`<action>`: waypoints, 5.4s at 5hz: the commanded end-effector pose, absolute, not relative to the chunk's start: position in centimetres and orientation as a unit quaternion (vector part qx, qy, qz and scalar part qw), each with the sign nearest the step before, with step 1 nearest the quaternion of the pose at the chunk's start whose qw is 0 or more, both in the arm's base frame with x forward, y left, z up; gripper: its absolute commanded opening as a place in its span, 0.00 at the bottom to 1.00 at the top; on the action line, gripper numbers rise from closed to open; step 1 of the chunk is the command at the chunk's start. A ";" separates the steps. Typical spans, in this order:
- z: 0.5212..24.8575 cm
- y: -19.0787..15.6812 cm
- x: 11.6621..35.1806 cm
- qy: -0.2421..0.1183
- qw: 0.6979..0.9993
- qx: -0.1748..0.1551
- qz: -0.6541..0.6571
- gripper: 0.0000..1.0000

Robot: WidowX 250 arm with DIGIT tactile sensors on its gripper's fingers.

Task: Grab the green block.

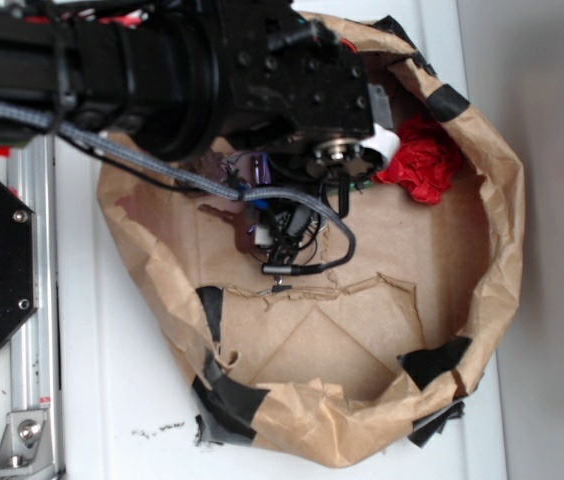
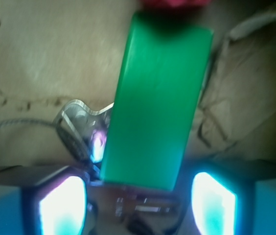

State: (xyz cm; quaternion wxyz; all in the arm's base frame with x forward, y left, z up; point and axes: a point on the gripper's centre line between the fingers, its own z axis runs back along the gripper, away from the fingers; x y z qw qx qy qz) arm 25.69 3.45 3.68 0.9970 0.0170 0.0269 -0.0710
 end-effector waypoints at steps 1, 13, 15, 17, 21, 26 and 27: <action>9.4 5.8 27.2 -0.071 0.997 -0.007 -0.005 1.00; 5.3 4.2 29.1 -0.062 0.997 -0.031 0.021 1.00; 2.5 3.7 29.0 -0.035 0.999 -0.032 0.012 1.00; 1.0 3.7 28.6 -0.013 1.000 -0.024 0.003 1.00; 0.8 4.2 28.4 -0.003 1.000 -0.021 0.011 0.00; 15.4 -4.6 28.6 -0.032 0.997 0.029 -0.066 0.00; 15.0 -4.1 28.4 -0.033 0.997 0.023 -0.066 0.00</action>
